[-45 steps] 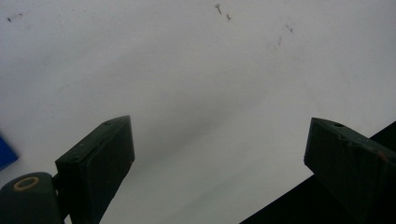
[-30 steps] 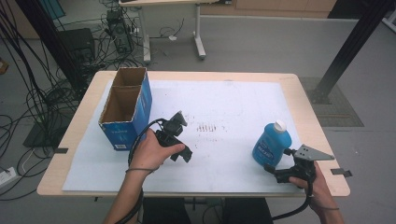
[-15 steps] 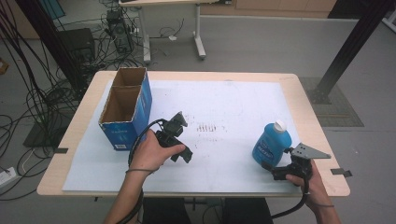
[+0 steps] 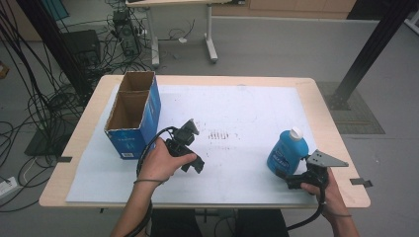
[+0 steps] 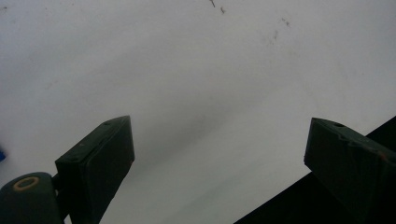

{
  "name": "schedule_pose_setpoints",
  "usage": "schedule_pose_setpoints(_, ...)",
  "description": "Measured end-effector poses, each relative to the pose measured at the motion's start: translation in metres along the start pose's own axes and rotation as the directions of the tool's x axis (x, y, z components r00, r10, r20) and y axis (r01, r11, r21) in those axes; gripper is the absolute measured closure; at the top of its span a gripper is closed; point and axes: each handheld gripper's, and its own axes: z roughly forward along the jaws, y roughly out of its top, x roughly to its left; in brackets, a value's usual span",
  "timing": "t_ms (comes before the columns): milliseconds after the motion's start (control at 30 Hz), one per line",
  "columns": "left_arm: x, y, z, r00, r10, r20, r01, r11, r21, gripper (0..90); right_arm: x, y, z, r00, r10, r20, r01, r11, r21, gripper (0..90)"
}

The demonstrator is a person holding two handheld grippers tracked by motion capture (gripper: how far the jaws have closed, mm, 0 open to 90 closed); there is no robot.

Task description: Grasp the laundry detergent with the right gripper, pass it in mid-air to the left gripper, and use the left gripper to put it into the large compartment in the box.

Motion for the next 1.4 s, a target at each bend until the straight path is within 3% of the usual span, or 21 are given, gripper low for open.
schedule_pose_setpoints(1400,-0.0031,0.0025,0.0013,1.0000,0.004,-0.005,-0.004,1.0000,0.006,8.8,0.0006,0.0007,-0.0029,1.0000,0.000,0.005,0.000,1.000,-0.016,2.4)
